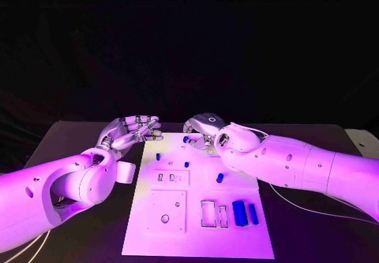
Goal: Assemble the parts on the task board
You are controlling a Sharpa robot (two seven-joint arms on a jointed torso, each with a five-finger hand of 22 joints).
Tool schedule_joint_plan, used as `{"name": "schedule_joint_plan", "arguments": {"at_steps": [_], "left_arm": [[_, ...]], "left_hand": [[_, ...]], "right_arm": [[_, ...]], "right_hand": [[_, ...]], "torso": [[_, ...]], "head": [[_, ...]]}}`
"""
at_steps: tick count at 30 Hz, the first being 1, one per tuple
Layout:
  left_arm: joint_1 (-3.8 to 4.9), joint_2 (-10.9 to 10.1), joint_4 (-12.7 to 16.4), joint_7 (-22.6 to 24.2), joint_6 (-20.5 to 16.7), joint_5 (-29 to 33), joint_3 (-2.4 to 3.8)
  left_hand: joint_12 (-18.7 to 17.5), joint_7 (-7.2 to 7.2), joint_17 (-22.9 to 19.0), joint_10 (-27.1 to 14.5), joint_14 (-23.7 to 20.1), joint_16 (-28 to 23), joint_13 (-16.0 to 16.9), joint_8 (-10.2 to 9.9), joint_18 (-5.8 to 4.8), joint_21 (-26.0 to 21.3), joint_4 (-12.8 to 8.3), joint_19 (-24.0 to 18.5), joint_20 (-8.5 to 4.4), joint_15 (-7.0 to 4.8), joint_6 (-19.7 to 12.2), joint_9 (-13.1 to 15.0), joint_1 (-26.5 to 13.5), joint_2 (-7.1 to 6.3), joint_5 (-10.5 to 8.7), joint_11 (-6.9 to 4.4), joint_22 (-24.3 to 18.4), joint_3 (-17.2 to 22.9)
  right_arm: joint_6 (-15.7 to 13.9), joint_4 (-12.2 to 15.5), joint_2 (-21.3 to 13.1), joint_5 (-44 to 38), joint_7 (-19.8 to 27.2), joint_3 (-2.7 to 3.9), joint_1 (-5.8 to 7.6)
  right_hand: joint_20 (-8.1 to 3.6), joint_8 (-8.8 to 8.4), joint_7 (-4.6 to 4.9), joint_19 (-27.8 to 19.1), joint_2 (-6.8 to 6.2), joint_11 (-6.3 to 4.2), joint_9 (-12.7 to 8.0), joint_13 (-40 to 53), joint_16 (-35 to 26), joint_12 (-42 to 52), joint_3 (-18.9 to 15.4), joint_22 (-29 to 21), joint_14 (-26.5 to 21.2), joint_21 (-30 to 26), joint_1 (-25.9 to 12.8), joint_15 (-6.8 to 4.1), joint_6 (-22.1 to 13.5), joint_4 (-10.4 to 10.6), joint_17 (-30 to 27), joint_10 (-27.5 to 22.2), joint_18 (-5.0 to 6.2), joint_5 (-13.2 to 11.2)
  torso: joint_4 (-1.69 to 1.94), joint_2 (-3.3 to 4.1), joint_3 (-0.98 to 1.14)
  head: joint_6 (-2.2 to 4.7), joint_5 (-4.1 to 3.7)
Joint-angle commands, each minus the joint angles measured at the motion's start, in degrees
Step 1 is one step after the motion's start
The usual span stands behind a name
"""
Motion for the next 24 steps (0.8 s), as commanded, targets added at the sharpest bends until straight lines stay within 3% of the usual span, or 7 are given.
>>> {"name": "schedule_joint_plan", "arguments": {"at_steps": [1,8,15,17,18,19,24], "left_arm": [[0.09,0.0,0.05,0.33,0.89,-0.13,0.05],[0.09,-0.27,0.1,0.38,1.14,-0.13,0.05],[0.09,-0.71,0.4,0.48,1.68,-0.13,0.04],[0.09,-0.76,0.45,0.49,1.77,-0.13,0.04],[0.09,-0.78,0.48,0.49,1.8,-0.13,0.04],[0.09,-0.8,0.5,0.49,1.83,-0.13,0.04],[0.09,-0.81,0.54,0.48,1.95,-0.13,0.04]], "left_hand": [[-0.3,0.98,0.06,-0.04,0.31,-0.22,-0.07,-0.31,0.79,0.18,-0.01,0.42,0.05,0.05,-0.18,-0.07,0.21,-0.27,-0.3,0.34,-0.09,0.43],[-0.43,0.99,0.11,-0.04,0.3,-0.3,-0.06,-0.36,0.78,0.14,-0.07,0.44,0.05,0.07,-0.2,-0.08,0.25,-0.29,-0.32,0.35,-0.14,0.54],[-0.44,0.96,0.11,-0.02,0.3,-0.32,-0.06,-0.36,0.78,0.13,-0.08,0.44,0.06,0.07,-0.19,-0.08,0.26,-0.31,-0.33,0.35,-0.14,0.55],[-0.44,0.93,0.12,0.02,0.3,-0.33,-0.05,-0.35,0.78,0.13,-0.1,0.44,0.06,0.07,-0.16,-0.08,0.26,-0.33,-0.34,0.33,-0.15,0.56],[-0.44,0.93,0.12,0.02,0.3,-0.33,-0.05,-0.35,0.78,0.13,-0.1,0.44,0.06,0.07,-0.16,-0.08,0.26,-0.33,-0.34,0.33,-0.15,0.56],[-0.44,0.93,0.12,0.02,0.3,-0.33,-0.05,-0.35,0.78,0.13,-0.1,0.44,0.06,0.07,-0.16,-0.08,0.26,-0.33,-0.34,0.33,-0.15,0.56],[-0.44,0.93,0.12,0.02,0.3,-0.33,-0.05,-0.35,0.78,0.13,-0.1,0.44,0.06,0.07,-0.16,-0.08,0.26,-0.33,-0.34,0.33,-0.15,0.56]], "right_arm": [[-0.83,1.53,-1.14,-0.29,-0.2,-0.01,-0.02],[-2.25,8.72,-8.16,3.96,-0.06,0.47,0.59],[5.53,15.3,-17.66,16.12,-1.33,1.24,2.46],[7.93,16.02,-19.45,18.72,-1.72,1.32,2.84],[8.88,16.22,-20.09,19.53,-1.9,1.35,2.96],[9.73,16.35,-20.65,20.17,-2.08,1.37,3.06],[12.49,16.23,-22.29,21.34,-3.0,1.43,3.28]], "right_hand": [[0.11,-0.12,-0.12,0.43,-0.09,-0.14,0.1,-0.04,0.08,0.37,-0.39,0.01,1.65,0.32,0.05,0.24,0.35,-0.05,-0.02,0.33,0.24,0.2],[-0.29,-0.17,-0.28,2.79,-0.17,-0.88,0.46,0.7,1.61,2.41,-0.7,3.96,2.45,2.86,-0.04,-0.32,1.38,0.39,2.6,5.41,-0.47,0.73],[-2.02,-0.64,-1.86,6.32,-2.99,-3.62,0.98,5.9,3.92,10.12,-4.62,10.66,3.4,7.32,-1.37,-2.44,-0.18,1.4,6.64,19.01,-1.69,3.4],[-3.12,1.01,-2.84,7.42,-2.76,-4.48,2.57,21.2,4.94,25.57,-9.25,13.05,3.78,8.8,-0.56,-3.31,-2.56,1.84,8.54,19.31,-2.21,4.11],[-2.73,3.52,-3.75,8.1,-0.55,-4.53,4.48,48.01,6.13,51.99,-11.84,14.68,4.19,9.74,1.21,-1.77,-5.06,2.69,11.03,16.71,-2.67,5.66],[-2.9,3.7,-2.2,8.23,-1.41,-3.9,4.6,50.92,6.29,54.67,-12.84,14.98,4.26,9.92,-0.06,-2.67,-5.25,3.33,11.51,17.1,-2.59,4.84],[-1.82,7.84,-1.32,9.3,-0.28,-2.85,6.64,73.78,7.72,76.98,-16.68,17.49,4.87,11.24,1.18,-1.8,-8.32,5.88,15.17,23.18,-2.9,5.23]], "torso": [[-0.08,-0.02,0.05],[-0.25,-0.04,0.07],[-0.96,-0.29,0.17],[-1.09,-0.34,0.24],[-1.14,-0.37,0.28],[-1.19,-0.37,0.32],[-1.15,-0.23,0.37]], "head": [[0.07,-0.1],[0.52,-0.44],[0.99,-0.7],[1.02,-0.89],[1.03,-0.93],[1.05,-0.9],[1.0,-0.95]]}}
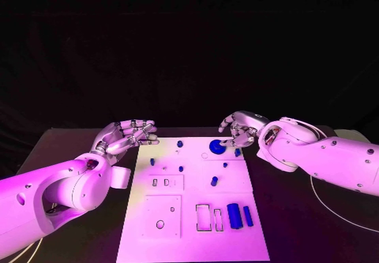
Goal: Assemble the parts on the task board
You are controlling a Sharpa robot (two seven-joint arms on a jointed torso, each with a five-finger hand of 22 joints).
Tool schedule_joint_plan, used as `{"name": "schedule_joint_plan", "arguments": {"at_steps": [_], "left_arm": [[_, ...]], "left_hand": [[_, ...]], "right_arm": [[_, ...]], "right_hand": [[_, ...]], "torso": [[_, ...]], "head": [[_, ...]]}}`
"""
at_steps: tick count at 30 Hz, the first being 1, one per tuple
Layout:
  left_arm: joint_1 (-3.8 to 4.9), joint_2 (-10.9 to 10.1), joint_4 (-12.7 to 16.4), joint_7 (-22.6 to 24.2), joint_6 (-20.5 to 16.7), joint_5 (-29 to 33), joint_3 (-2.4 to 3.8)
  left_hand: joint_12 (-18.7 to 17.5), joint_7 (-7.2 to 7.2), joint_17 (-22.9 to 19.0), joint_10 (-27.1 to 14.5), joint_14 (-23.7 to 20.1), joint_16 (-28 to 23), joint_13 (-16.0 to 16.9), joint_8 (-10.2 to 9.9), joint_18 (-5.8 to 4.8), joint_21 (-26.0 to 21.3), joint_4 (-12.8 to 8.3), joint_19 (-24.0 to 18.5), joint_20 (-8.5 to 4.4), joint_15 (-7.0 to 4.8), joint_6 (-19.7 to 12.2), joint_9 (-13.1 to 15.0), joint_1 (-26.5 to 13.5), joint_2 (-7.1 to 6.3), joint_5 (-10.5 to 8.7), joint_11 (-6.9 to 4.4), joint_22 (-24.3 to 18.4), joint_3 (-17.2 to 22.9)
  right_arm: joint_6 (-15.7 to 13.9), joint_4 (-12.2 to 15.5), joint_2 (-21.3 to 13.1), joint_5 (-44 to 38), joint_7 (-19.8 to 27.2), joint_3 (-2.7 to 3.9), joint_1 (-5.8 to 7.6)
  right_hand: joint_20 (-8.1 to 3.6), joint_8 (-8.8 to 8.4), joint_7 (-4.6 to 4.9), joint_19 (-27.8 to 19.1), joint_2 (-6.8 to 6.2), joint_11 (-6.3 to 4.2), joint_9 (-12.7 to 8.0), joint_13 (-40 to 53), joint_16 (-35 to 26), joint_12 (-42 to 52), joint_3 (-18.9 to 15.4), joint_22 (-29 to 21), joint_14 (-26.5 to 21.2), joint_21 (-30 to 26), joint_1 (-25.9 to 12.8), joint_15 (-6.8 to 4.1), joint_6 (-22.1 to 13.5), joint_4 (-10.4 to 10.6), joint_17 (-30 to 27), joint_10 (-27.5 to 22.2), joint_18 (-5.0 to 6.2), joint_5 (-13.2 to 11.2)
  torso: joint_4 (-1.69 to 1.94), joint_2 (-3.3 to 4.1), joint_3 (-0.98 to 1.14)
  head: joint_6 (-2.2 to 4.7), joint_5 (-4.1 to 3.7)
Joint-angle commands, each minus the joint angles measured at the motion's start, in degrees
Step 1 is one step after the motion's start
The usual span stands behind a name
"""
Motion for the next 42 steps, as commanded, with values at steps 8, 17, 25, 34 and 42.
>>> {"name": "schedule_joint_plan", "arguments": {"at_steps": [8,17,25,34,42], "left_arm": [[0.06,0.34,-0.13,0.45,1.49,-0.14,0.04],[0.06,0.41,-0.39,0.38,1.51,-0.14,0.04],[0.06,0.44,-0.48,0.33,1.56,-0.14,0.04],[0.06,0.44,-0.55,0.24,1.62,-0.14,0.04],[0.06,0.4,-0.62,0.11,1.64,-0.14,0.04]], "left_hand": [[-0.23,0.93,0.08,0.02,0.3,-0.33,-0.05,-0.35,0.79,0.13,0.06,0.44,0.06,0.07,-0.16,-0.08,0.26,-0.34,-0.34,0.33,-0.07,0.4],[-0.27,0.87,0.12,0.13,0.3,-0.38,-0.03,-0.33,0.79,0.1,0.03,0.45,0.06,0.06,-0.09,-0.07,0.26,-0.39,-0.36,0.3,-0.1,0.46],[-0.27,0.87,0.12,0.13,0.3,-0.38,-0.03,-0.33,0.79,0.1,0.03,0.45,0.06,0.06,-0.09,-0.07,0.26,-0.39,-0.36,0.3,-0.1,0.46],[-0.37,0.87,0.17,0.19,0.31,-0.45,-0.02,-0.35,0.79,0.07,0.01,0.47,0.06,0.05,-0.07,-0.07,0.24,-0.41,-0.37,0.29,-0.13,0.54],[-0.37,0.87,0.17,0.19,0.31,-0.45,-0.02,-0.35,0.79,0.07,0.01,0.47,0.06,0.05,-0.07,-0.07,0.24,-0.41,-0.37,0.29,-0.13,0.54]], "right_arm": [[6.1,-1.21,0.37,3.84,-3.07,-0.01,-0.4],[5.19,-2.77,2.08,2.88,-3.97,-0.08,-1.17],[5.04,-4.08,3.45,2.58,-4.07,-0.13,-1.42],[5.46,-5.32,4.61,3.36,-3.97,-0.22,-1.7],[6.41,-5.53,4.86,2.93,-4.15,-0.29,-1.78]], "right_hand": [[1.15,5.87,1.47,2.02,2.03,1.74,2.78,35.36,2.29,34.31,-5.96,4.2,5.29,2.37,2.02,1.6,-4.84,3.68,11.09,7.53,-1.34,0.96],[1.25,6.25,1.56,2.23,2.37,1.85,2.83,36.31,2.47,35.19,-6.03,4.64,5.4,2.64,2.34,1.71,-5.09,3.93,11.67,8.18,-1.42,1.02],[1.28,6.38,1.59,2.33,2.58,1.87,2.84,36.36,2.54,35.24,-5.9,4.84,5.45,2.77,2.5,1.74,-5.14,3.99,11.91,8.19,-1.46,1.06],[1.34,6.93,1.57,2.34,3.23,1.87,2.91,36.54,2.57,35.4,-5.33,4.95,5.45,2.8,2.91,1.78,-4.73,4.1,11.93,8.26,-1.46,1.24],[1.33,7.41,1.46,2.5,3.45,1.79,2.93,36.79,2.64,35.63,-4.75,5.32,5.49,3.03,3.33,1.73,-4.05,3.97,12.17,8.44,-1.53,1.41]], "torso": [[0.24,0.07,-0.1],[0.2,0.06,-0.13],[0.21,0.06,-0.12],[0.2,0.07,-0.11],[0.12,0.06,-0.1]], "head": [[-0.25,-0.46],[-0.45,-0.25],[-0.7,-0.2],[-0.78,-0.2],[-0.89,-0.13]]}}
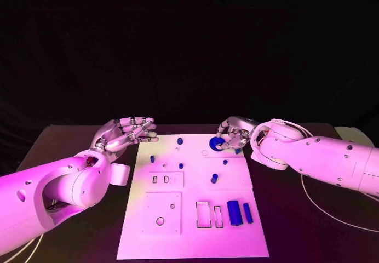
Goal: Assemble the parts on the task board
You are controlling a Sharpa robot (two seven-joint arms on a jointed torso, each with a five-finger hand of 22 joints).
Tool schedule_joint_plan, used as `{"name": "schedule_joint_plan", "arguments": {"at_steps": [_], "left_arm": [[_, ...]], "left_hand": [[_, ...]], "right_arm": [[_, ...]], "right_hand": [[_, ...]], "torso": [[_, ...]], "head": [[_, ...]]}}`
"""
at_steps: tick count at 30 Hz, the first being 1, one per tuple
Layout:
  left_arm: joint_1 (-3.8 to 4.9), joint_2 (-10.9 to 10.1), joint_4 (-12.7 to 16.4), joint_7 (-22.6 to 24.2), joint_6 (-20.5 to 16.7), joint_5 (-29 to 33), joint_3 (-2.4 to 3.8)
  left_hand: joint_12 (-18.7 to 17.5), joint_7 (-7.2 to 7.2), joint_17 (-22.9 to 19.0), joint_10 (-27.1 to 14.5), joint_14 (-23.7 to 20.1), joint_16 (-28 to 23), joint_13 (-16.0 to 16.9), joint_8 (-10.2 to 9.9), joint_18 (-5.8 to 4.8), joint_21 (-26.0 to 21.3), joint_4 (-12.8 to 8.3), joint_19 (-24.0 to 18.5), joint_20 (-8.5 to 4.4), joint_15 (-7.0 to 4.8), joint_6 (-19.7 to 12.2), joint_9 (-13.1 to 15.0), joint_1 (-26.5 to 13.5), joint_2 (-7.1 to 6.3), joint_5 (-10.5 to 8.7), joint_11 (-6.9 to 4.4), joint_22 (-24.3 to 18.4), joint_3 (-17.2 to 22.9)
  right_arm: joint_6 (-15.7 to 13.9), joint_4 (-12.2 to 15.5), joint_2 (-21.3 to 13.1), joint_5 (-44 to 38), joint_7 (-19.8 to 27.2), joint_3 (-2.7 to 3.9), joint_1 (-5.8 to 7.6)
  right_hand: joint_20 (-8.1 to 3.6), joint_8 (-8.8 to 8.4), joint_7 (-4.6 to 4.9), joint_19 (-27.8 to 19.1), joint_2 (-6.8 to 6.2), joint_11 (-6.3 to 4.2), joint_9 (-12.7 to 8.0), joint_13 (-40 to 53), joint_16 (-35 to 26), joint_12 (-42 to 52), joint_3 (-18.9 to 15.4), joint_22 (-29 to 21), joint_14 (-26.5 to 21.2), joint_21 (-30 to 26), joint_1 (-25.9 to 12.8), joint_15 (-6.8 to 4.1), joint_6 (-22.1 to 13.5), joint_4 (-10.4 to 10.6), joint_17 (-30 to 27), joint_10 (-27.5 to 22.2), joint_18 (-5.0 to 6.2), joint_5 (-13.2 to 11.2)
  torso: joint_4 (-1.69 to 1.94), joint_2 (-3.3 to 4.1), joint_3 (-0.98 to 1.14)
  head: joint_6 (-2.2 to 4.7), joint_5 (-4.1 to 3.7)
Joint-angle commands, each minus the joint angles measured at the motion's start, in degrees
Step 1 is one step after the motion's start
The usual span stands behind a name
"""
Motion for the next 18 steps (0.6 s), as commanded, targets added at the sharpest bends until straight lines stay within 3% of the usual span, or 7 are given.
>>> {"name": "schedule_joint_plan", "arguments": {"at_steps": [1,4,7,13,18], "left_arm": [[0.06,0.07,0.06,0.18,1.08,-0.14,0.05],[0.06,0.04,0.06,0.14,1.08,-0.14,0.05],[0.06,0.01,0.07,0.12,1.07,-0.14,0.05],[0.06,-0.02,0.05,0.08,1.06,-0.14,0.05],[0.06,-0.01,0.03,0.05,1.07,-0.14,0.05]], "left_hand": [[-0.37,0.87,0.05,0.19,0.31,-0.16,-0.02,-0.35,0.79,0.07,0.01,0.47,0.06,0.04,-0.07,-0.08,0.24,-0.41,-0.37,0.29,-0.09,0.22],[-0.43,0.88,0.08,0.21,0.32,-0.2,-0.02,-0.37,0.79,0.05,0.01,0.48,0.06,0.04,-0.07,-0.08,0.22,-0.39,-0.37,0.29,-0.12,0.29],[-0.43,0.88,0.08,0.21,0.32,-0.2,-0.02,-0.37,0.79,0.05,0.01,0.48,0.06,0.04,-0.07,-0.08,0.22,-0.39,-0.37,0.29,-0.12,0.29],[-0.43,0.88,0.08,0.21,0.32,-0.2,-0.02,-0.37,0.79,0.05,0.01,0.48,0.06,0.04,-0.07,-0.08,0.22,-0.39,-0.37,0.29,-0.12,0.29],[-0.49,0.88,0.11,0.23,0.32,-0.24,-0.02,-0.38,0.79,0.04,0.0,0.49,0.06,0.04,-0.06,-0.08,0.24,-0.35,-0.36,0.29,-0.13,0.37]], "right_arm": [[1.91,-0.06,0.06,-0.57,-0.56,-0.1,-0.14],[2.17,-0.02,0.01,-1.08,-0.64,-0.13,-0.17],[2.24,0.11,-0.03,-1.63,-0.58,-0.14,-0.19],[1.89,0.75,-0.02,-4.18,-0.55,-0.16,-0.27],[-0.42,1.37,0.02,-5.84,-0.41,-0.17,-0.31]], "right_hand": [[0.12,0.39,0.12,0.48,0.44,0.22,-0.01,12.04,0.35,0.44,0.57,3.01,5.41,0.44,0.35,0.16,0.63,-0.02,12.21,3.41,-0.67,0.26],[0.01,0.78,-0.06,0.58,0.89,0.05,-0.17,12.31,0.41,0.68,1.95,3.29,5.44,0.59,1.1,0.03,1.71,-0.38,12.39,3.61,-0.71,0.99],[-0.16,0.85,-0.33,0.67,1.25,-0.2,-0.6,12.49,0.44,0.84,4.24,3.56,5.46,0.73,1.92,-0.18,2.94,-0.94,12.48,3.75,-0.75,-0.07],[-0.61,0.85,-1.1,0.92,1.11,-0.86,-1.19,12.95,0.49,1.24,7.52,4.15,5.49,1.03,1.73,-0.72,5.79,-1.45,12.65,4.15,-0.85,0.14],[-0.86,0.38,-1.34,1.14,0.8,-1.12,-1.59,13.14,0.52,1.4,8.86,4.61,5.52,1.31,0.97,-0.97,6.69,-1.44,12.8,4.32,-0.95,0.84]], "torso": [[-0.08,-0.03,0.02],[-0.09,-0.05,0.01],[-0.05,-0.02,0.01],[-0.03,0.0,0.04],[0.03,0.01,0.02]], "head": [[-0.04,0.03],[-0.09,0.01],[-0.11,0.02],[-0.21,0.0],[-0.32,0.05]]}}
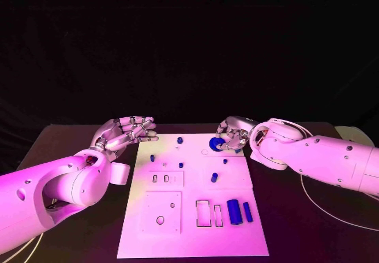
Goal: Assemble the parts on the task board
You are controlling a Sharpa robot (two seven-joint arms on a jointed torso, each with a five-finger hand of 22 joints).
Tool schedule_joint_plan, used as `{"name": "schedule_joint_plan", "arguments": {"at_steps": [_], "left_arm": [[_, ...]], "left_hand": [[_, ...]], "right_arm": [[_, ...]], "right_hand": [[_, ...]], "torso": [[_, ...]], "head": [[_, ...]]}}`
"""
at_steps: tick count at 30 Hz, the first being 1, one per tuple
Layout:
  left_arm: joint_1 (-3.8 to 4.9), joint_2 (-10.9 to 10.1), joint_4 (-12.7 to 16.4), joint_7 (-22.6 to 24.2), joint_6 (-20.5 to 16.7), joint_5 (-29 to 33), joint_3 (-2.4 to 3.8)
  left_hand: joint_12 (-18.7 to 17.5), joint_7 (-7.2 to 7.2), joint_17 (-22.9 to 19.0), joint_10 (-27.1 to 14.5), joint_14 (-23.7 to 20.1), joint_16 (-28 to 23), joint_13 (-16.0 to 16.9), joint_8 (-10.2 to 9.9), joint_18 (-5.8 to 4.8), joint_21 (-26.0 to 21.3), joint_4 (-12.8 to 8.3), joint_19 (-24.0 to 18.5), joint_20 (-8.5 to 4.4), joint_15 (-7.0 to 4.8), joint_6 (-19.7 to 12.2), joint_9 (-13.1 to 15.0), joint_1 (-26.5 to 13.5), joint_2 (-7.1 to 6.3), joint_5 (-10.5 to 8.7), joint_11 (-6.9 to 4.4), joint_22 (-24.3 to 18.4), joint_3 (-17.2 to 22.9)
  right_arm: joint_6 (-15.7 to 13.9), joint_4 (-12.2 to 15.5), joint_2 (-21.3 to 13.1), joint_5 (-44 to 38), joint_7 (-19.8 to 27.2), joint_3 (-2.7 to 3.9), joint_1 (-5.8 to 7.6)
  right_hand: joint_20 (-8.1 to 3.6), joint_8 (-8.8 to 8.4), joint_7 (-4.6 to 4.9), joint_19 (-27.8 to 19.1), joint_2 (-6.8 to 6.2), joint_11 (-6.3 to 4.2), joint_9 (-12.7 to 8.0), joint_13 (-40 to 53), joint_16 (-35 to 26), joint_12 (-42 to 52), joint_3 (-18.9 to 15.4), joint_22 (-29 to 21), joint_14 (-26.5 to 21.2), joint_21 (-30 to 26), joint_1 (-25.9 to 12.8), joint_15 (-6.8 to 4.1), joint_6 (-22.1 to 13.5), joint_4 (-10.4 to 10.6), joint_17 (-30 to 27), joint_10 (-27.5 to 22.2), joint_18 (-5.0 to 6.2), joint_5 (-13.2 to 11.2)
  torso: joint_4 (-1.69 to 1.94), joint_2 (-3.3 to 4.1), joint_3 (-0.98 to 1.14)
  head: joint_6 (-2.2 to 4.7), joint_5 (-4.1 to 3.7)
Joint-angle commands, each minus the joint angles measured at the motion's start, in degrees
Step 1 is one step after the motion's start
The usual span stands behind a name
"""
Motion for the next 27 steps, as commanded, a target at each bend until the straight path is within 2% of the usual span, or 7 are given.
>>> {"name": "schedule_joint_plan", "arguments": {"at_steps": [1,10,14,18,19,20,27], "left_arm": [[0.06,0.08,0.06,0.22,1.03,-0.14,0.05],[0.06,0.11,-0.03,0.2,1.09,-0.14,0.05],[0.06,0.17,-0.07,0.19,1.14,-0.14,0.04],[0.06,0.15,-0.11,0.18,1.12,-0.14,0.04],[0.06,0.15,-0.12,0.18,1.12,-0.14,0.04],[0.06,0.15,-0.12,0.19,1.12,-0.14,0.04],[0.06,0.33,-0.09,0.2,1.17,-0.14,0.05]], "left_hand": [[-0.22,0.88,0.05,0.23,0.32,-0.24,-0.02,-0.38,0.79,0.04,0.0,0.49,0.06,0.04,-0.06,-0.08,0.24,-0.35,-0.36,0.29,-0.07,0.37],[-0.22,0.88,0.05,0.23,0.32,-0.24,-0.02,-0.38,0.79,0.04,0.0,0.49,0.06,0.04,-0.06,-0.08,0.24,-0.35,-0.36,0.29,-0.07,0.37],[-0.3,0.89,0.08,0.25,0.32,-0.29,-0.03,-0.41,0.79,0.02,-0.02,0.5,0.06,0.05,-0.06,-0.09,0.25,-0.32,-0.35,0.3,-0.1,0.47],[-0.3,0.89,0.08,0.25,0.32,-0.29,-0.03,-0.41,0.79,0.02,-0.02,0.5,0.06,0.05,-0.06,-0.09,0.25,-0.32,-0.35,0.3,-0.1,0.47],[-0.3,0.89,0.08,0.25,0.32,-0.29,-0.03,-0.41,0.79,0.02,-0.02,0.5,0.06,0.05,-0.06,-0.09,0.25,-0.32,-0.35,0.3,-0.1,0.47],[-0.3,0.89,0.08,0.25,0.32,-0.29,-0.03,-0.41,0.79,0.02,-0.02,0.5,0.06,0.05,-0.06,-0.09,0.25,-0.32,-0.35,0.3,-0.1,0.47],[-0.3,0.89,0.08,0.25,0.32,-0.29,-0.03,-0.41,0.79,0.02,-0.02,0.5,0.06,0.05,-0.06,-0.09,0.25,-0.32,-0.35,0.3,-0.1,0.47]], "right_arm": [[-1.6,0.54,0.07,-3.87,-0.26,-0.16,-0.25],[-10.18,4.23,-0.36,-8.88,0.18,-0.12,-0.27],[-11.93,7.4,-0.79,-10.89,-1.02,0.14,-0.21],[-12.76,9.62,-0.05,-13.16,-2.11,0.34,0.02],[-12.79,9.8,0.33,-13.6,-2.3,0.35,0.05],[-12.8,9.87,0.91,-14.08,-2.5,0.36,0.08],[-12.69,7.18,6.34,-16.52,-2.92,-0.24,-0.15]], "right_hand": [[-0.07,-0.61,-1.05,0.45,-0.37,-0.33,-0.19,13.51,0.36,0.67,0.52,4.86,5.56,0.51,-1.65,-0.5,1.52,0.54,13.02,4.75,-1.02,0.39],[-0.08,-0.97,-1.13,1.19,-0.91,-0.35,-0.39,14.31,0.57,1.37,0.71,6.13,5.73,1.4,-3.32,-0.5,2.01,1.29,13.88,5.44,-1.31,-0.28],[-0.1,-0.99,-1.18,1.42,-0.91,-0.4,-0.4,14.38,0.61,1.43,0.79,6.51,5.77,1.68,-3.53,-0.53,2.18,1.41,14.05,5.5,-1.4,-0.34],[-0.11,-0.99,-1.23,1.6,-0.87,-0.44,-0.4,14.47,0.62,1.5,0.88,6.81,5.78,1.89,-3.53,-0.56,2.29,1.41,14.1,5.57,-1.47,-0.33],[-0.11,-1.0,-1.24,1.61,-0.87,-0.44,-0.4,14.5,0.64,1.54,0.89,6.83,5.79,1.9,-3.53,-0.56,2.3,1.41,14.15,5.6,-1.48,-0.33],[-0.13,-1.02,-1.29,3.11,-0.89,-0.49,-0.41,14.55,0.45,1.58,0.99,9.37,5.63,3.79,-3.53,-0.6,2.43,1.38,13.35,5.64,-2.1,-0.36],[-0.18,-1.15,-1.36,3.23,-0.85,-0.57,-0.44,14.54,0.4,1.57,1.23,9.55,5.59,3.93,-3.51,-0.67,2.58,1.34,13.14,5.63,-2.14,-0.35]], "torso": [[0.05,0.04,0.0],[0.02,-0.02,-0.02],[0.12,0.01,-0.02],[-0.04,0.01,-0.05],[-0.07,0.02,-0.07],[-0.02,0.03,-0.09],[0.19,0.08,-0.07]], "head": [[-0.07,0.06],[0.12,0.3],[0.1,0.12],[0.19,0.3],[0.25,0.33],[0.28,0.33],[0.26,0.6]]}}
